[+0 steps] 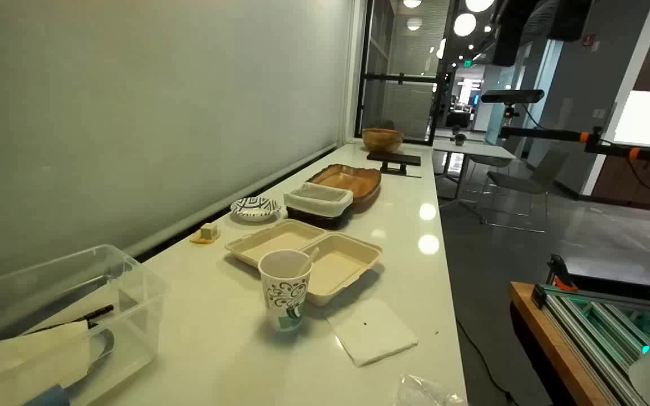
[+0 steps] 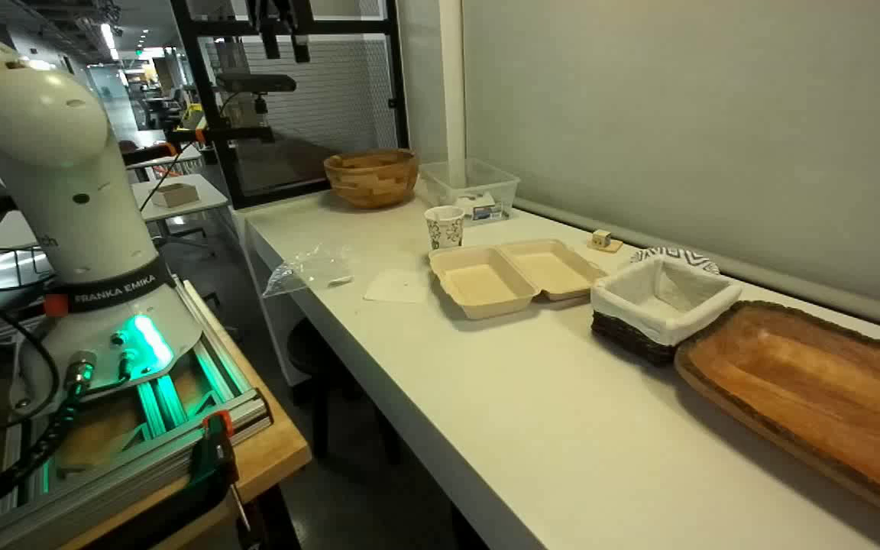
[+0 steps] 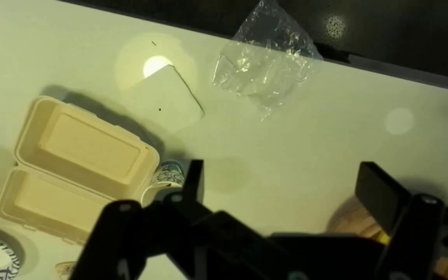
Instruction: Hold the spoon, currently in the cup, and move it around
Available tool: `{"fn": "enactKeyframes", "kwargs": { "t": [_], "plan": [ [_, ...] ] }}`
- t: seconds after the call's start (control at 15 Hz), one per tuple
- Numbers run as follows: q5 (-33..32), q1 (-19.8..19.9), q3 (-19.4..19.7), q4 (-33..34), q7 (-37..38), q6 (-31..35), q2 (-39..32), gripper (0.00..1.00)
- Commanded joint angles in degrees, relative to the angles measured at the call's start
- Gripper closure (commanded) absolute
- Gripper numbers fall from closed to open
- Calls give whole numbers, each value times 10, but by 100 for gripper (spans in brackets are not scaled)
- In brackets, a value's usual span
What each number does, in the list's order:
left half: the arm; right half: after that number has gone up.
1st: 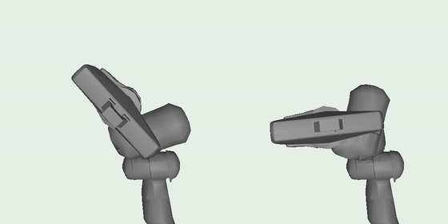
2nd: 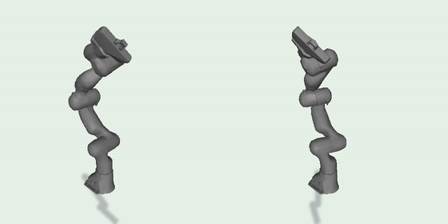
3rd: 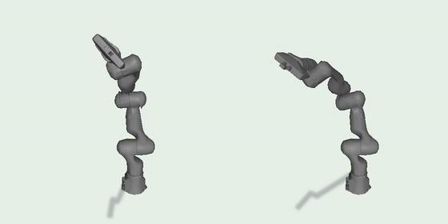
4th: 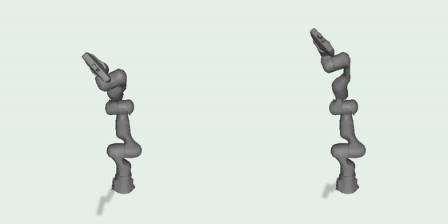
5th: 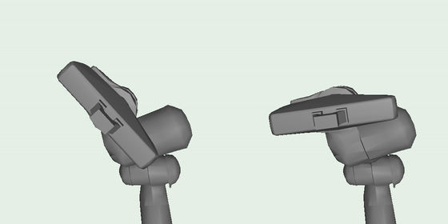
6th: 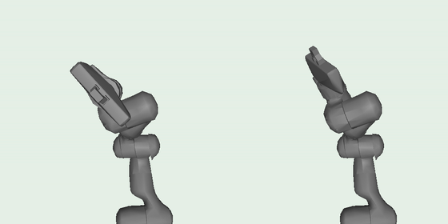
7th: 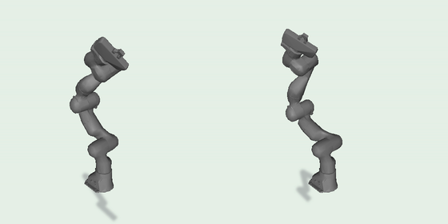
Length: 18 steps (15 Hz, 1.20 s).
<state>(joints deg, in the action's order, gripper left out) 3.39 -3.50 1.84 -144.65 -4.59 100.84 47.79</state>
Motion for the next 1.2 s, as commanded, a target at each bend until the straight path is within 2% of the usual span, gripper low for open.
{"fn": "enactKeyframes", "kwargs": {
  "t": [0.0,0.67,1.13],
  "plan": [
    [2,4,-3,2,-3,-2,-1,0],
    [2,4,-3,2,-3,-2,-1,0],
    [63,50,35,-18,71,105,-63,0]
  ]
}}
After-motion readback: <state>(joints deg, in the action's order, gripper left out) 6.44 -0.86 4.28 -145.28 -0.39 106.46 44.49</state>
